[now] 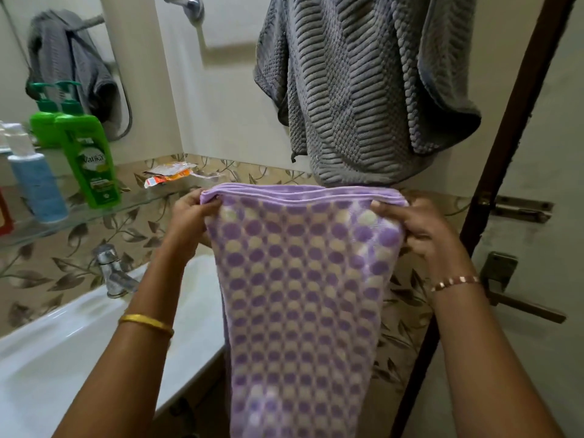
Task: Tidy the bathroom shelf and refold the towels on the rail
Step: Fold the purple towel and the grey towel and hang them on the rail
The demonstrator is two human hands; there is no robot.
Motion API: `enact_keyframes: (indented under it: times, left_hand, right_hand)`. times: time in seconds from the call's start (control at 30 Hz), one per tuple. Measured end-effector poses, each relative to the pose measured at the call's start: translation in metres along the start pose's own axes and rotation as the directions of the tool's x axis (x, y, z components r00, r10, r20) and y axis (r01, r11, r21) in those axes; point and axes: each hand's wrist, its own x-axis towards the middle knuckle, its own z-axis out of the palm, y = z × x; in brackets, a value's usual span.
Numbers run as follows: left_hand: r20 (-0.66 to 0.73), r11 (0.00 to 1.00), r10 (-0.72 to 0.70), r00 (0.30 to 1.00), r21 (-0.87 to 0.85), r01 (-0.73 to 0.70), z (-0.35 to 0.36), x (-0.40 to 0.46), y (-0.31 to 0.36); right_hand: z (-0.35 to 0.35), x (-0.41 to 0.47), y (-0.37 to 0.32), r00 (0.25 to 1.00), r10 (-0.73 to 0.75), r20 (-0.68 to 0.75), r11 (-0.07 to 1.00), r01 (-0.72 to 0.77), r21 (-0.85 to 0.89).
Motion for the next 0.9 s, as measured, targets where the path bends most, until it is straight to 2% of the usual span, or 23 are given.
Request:
enact_keyframes:
  times: [0.03, 0.07, 0.1, 0.13, 0.17, 0.2, 0.23, 0.27, 0.3, 0.33, 0.4, 0.47, 0.57, 0.67, 0.73, 0.8, 0.9]
  left_hand:
    - [0.168, 0.982, -0.055, 0.984, -0.171, 0.084, -0.008, -0.002, -0.001]
    - [0.401, 0.908, -0.057, 0.914, -0.361, 0.215, -0.014, -0.008, 0.002]
    - [0.601, 0.779, -0.012, 0.799, -0.495, 0.385, -0.015, -0.016, 0.006]
    - [0.682, 0.729, 0.065, 0.729, -0.531, 0.432, -0.013, -0.02, 0.008]
    - [0.658, 0.787, 0.052, 0.752, -0.49, 0.374, -0.009, -0.017, 0.011]
    - [0.565, 0.914, -0.018, 0.825, -0.325, 0.242, -0.003, -0.009, 0.009]
    - [0.392, 0.996, -0.077, 0.917, -0.017, 0.091, 0.001, -0.002, 0.008]
    - [0.19, 0.954, -0.029, 0.981, 0.297, -0.029, 0.006, 0.004, 0.007]
    - [0.033, 0.878, 0.064, 0.997, 0.474, -0.072, 0.01, 0.01, 0.004]
    - [-0.056, 0.845, 0.144, 0.988, 0.527, -0.093, 0.013, 0.012, 0.001]
    - [-0.142, 0.848, 0.189, 0.972, 0.522, -0.089, 0.016, 0.01, -0.003]
    - [-0.143, 0.871, 0.168, 0.975, 0.486, -0.079, 0.02, 0.003, -0.006]
    - [-0.066, 0.976, 0.025, 0.998, 0.218, -0.01, 0.035, -0.014, 0.007]
    - [0.101, 0.997, -0.075, 0.992, -0.009, 0.077, 0.052, -0.032, 0.025]
    - [0.162, 0.992, -0.09, 0.983, -0.07, 0.103, 0.069, -0.043, 0.032]
    - [0.197, 0.995, -0.068, 0.978, -0.061, 0.082, 0.087, -0.054, 0.039]
    - [0.206, 0.997, 0.019, 0.978, 0.07, -0.034, 0.105, -0.064, 0.045]
  right_hand:
    - [-0.002, -0.007, -0.001, 0.991, -0.047, 0.128, 0.995, 0.034, 0.096]
    - [-0.004, -0.014, -0.001, 0.966, -0.12, 0.23, 0.973, 0.069, 0.218]
    - [-0.004, -0.021, -0.002, 0.935, -0.187, 0.302, 0.942, 0.083, 0.326]
    - [-0.003, -0.026, -0.003, 0.918, -0.221, 0.329, 0.923, 0.088, 0.374]
    - [-0.002, -0.024, -0.003, 0.923, -0.221, 0.315, 0.929, 0.1, 0.358]
    - [0.002, -0.018, -0.004, 0.948, -0.195, 0.254, 0.953, 0.122, 0.277]
    - [0.006, -0.009, -0.004, 0.978, -0.15, 0.147, 0.981, 0.129, 0.141]
    - [0.009, -0.001, -0.004, 0.993, -0.114, 0.006, 0.993, 0.114, 0.007]
    - [0.011, 0.006, -0.002, 0.985, -0.107, -0.133, 0.992, 0.097, -0.074]
    - [0.012, 0.011, 0.002, 0.964, -0.128, -0.234, 0.988, 0.103, -0.114]
    - [0.012, 0.016, 0.009, 0.922, -0.191, -0.337, 0.973, 0.134, -0.186]
    - [0.015, 0.016, 0.012, 0.878, -0.253, -0.405, 0.946, 0.136, -0.296]
    - [0.023, 0.013, 0.005, 0.832, -0.344, -0.436, 0.905, 0.17, -0.39]
    - [0.04, -0.001, -0.005, 0.834, -0.399, -0.382, 0.875, 0.221, -0.431]
    - [0.058, -0.012, -0.013, 0.848, -0.431, -0.309, 0.858, 0.279, -0.432]
    - [0.079, -0.02, -0.017, 0.867, -0.443, -0.227, 0.853, 0.33, -0.404]
    - [0.097, -0.026, -0.022, 0.877, -0.457, -0.145, 0.83, 0.362, -0.425]
